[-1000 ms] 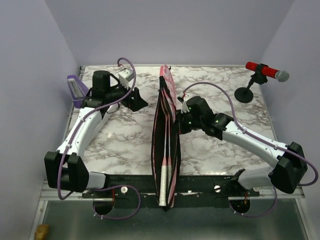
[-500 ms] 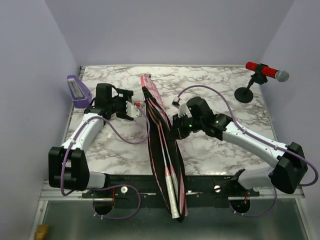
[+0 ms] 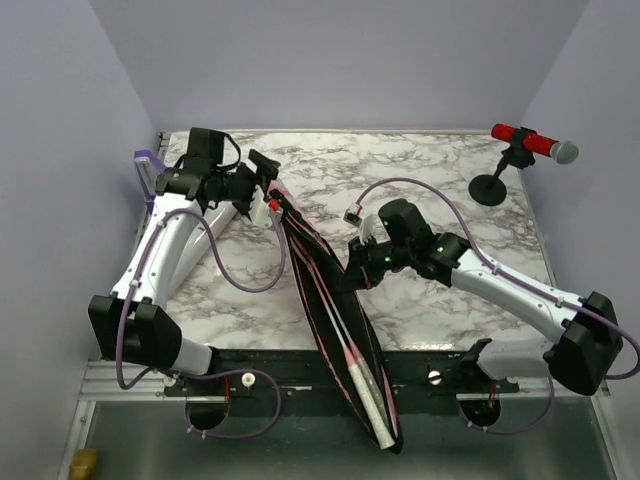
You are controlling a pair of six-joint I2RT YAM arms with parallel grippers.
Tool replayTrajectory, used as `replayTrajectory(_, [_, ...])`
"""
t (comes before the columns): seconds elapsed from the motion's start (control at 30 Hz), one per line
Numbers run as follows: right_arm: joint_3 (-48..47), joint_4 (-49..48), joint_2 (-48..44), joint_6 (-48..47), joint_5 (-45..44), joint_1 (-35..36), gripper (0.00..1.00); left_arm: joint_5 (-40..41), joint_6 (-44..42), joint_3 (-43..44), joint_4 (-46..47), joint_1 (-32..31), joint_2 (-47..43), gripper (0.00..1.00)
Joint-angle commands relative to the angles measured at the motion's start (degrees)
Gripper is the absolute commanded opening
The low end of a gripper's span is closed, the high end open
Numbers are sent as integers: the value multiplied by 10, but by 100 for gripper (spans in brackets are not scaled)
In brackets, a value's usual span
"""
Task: Pack up the badminton gear
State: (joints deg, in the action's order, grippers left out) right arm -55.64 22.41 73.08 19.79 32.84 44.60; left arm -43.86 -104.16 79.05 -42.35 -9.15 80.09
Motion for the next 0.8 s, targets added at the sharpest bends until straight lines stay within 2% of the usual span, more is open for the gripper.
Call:
replayTrajectory(0.0, [-28,-18,-8,-16,41,-3,0,30,-111,59,-323,-31,51,85])
replayTrajectory(0.2, [-26,-18,-20,-15,35,-4,1,80,-124,61,-369,-53,63,79])
replayTrajectory(0.33, [-25,-18,-25,-12,39,-5,1,71,-110,45,-340,-60,58,64])
replayTrajectory(0.43, [-26,-16,-27,-14,35,-4,0,62,-86,41,-307,-61,51,61])
replayTrajectory(0.57, [-29,-16,-25,-15,37,-4,1,83,-98,16,-279,-54,37,57])
replayTrajectory(0.6, [-29,-16,-25,-15,36,-4,1,86,-98,10,-269,-52,31,53])
replayTrajectory(0.67, [-31,-16,-21,-16,35,-5,0,80,-81,5,-251,-50,21,38])
replayTrajectory(0.77, [-39,-11,-15,-19,24,-5,0,70,-46,28,-257,-50,21,5])
